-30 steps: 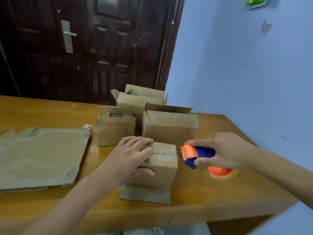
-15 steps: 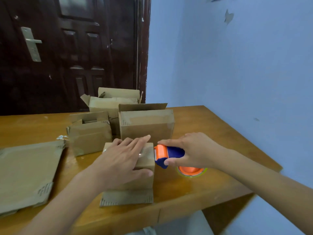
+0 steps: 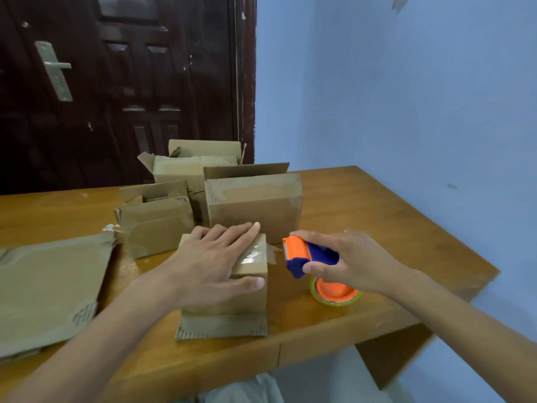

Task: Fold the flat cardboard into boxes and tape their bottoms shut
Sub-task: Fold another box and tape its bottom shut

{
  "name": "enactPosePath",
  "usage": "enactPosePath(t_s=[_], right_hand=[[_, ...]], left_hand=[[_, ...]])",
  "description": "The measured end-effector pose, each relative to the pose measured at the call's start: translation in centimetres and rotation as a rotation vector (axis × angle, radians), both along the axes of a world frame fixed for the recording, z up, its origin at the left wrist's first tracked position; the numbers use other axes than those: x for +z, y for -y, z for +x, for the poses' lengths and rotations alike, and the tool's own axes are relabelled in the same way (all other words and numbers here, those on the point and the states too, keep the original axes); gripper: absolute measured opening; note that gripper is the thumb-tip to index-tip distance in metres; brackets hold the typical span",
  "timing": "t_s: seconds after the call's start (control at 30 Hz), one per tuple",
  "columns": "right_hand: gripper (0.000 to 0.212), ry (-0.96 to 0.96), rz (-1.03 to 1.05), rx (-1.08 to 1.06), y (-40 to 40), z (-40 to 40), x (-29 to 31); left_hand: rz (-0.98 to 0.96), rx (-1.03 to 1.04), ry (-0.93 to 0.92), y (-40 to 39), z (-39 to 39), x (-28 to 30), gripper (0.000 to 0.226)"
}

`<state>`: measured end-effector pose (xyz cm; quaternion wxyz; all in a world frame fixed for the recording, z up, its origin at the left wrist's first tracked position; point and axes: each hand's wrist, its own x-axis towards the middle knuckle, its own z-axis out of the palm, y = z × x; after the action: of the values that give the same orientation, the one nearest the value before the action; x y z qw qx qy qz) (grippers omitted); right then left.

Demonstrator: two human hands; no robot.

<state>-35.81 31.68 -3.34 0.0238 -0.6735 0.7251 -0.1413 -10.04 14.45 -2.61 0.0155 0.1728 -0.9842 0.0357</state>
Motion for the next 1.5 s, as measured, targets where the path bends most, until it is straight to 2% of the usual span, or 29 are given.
enactPosePath(t_s=[0.17, 0.27, 0.37, 0.5, 0.67, 0.73, 0.9, 1.0, 1.1, 1.23, 1.33, 1.4, 1.5], right_hand=[[0.080, -0.216, 0.027, 0.052, -0.6, 0.3, 0.6], [0.081, -0.252, 0.054, 0.062, 0.6, 0.7, 0.7], [0.078, -0.268, 0.061, 0.071, 1.6, 0.9, 0.6], [0.076, -0.330, 0.085, 0.083, 2.6, 2.0, 1.7], [0.078, -0.557, 0.116, 0.138, 4.3, 3.5, 5.2], [0.077, -0.592, 0.123, 0.151, 4.9, 4.0, 5.8], [0.078, -0.613, 0.105, 0.139, 4.8, 4.2, 5.6], [0.074, -0.738, 0.072, 0.183, 4.5, 4.9, 5.2], [0.067, -0.843, 0.137, 0.233, 4.7, 6.5, 3.6], [0.076, -0.704, 0.181, 0.136, 4.5, 5.7, 2.7], [0.086, -0.579, 0.188, 0.066, 3.6, 4.3, 2.4], [0.085, -0.517, 0.172, -0.001, 2.7, 3.1, 2.5], [0.082, -0.559, 0.063, -0.094, 0.8, 0.8, 2.0]], left_hand=[[0.036, 0.000, -0.007, 0.0, 0.0, 0.1, 0.103], [0.094, -0.043, -0.088, 0.1, 0.4, -0.2, 0.091], [0.245, -0.106, -0.227, 0.6, 0.9, -0.2, 0.076], [0.286, -0.121, -0.255, 1.1, 1.0, -0.6, 0.055], [0.317, -0.140, -0.274, 1.3, 0.8, -0.6, 0.051], [0.324, -0.142, -0.266, 1.3, 0.6, -0.4, 0.047], [0.402, -0.121, -0.274, 1.4, 0.4, -0.1, 0.055], [0.412, -0.116, -0.277, 1.4, 0.4, -0.1, 0.052], [0.414, -0.111, -0.292, 1.3, 0.6, -0.3, 0.053], [0.383, -0.076, -0.293, 0.8, 0.6, 0.1, 0.039], [0.343, -0.060, -0.279, 0.6, 0.5, 0.2, 0.045], [0.339, -0.044, -0.279, 0.4, 0.6, 0.3, 0.048], [0.348, -0.055, -0.289, 0.3, 0.9, 0.4, 0.044]])
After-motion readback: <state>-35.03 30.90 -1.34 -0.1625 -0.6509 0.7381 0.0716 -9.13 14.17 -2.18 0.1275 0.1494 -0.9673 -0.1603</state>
